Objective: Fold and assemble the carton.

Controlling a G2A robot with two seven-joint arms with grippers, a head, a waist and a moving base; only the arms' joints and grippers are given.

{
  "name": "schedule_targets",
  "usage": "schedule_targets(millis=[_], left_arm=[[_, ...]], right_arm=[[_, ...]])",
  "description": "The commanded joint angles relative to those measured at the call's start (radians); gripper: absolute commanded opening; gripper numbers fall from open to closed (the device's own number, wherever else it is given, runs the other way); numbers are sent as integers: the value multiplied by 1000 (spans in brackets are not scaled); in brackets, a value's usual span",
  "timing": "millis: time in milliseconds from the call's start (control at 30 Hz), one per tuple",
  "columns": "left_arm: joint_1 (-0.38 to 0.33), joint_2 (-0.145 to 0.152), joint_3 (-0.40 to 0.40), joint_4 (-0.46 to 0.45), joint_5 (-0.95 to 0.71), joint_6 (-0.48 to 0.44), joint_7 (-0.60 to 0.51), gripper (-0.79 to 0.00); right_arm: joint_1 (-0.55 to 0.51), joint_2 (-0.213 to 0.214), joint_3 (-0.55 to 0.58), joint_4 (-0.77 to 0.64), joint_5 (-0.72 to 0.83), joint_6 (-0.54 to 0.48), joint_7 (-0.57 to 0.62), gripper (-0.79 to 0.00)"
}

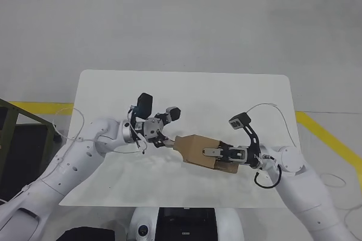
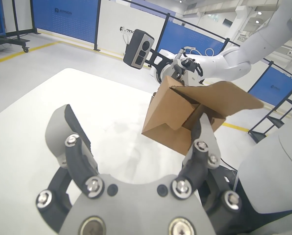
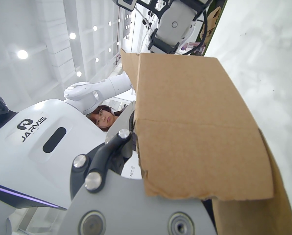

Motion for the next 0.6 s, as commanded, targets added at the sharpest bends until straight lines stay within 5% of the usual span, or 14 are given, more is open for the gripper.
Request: schedule_targets(millis=[0,300,567], left_arm=[[15,6,-18,-5,6,0,16,0],[54,20,-35,-70,90,0,11,0],[31,3,-8,-42,69,0,-18,0]], right_arm=[[-1,0,3,3,4,-1,-3,-785],[-7,-2,4,3,11,-13,-22,-785],[-17,-1,3,-15,-12,-13,-37,-785]])
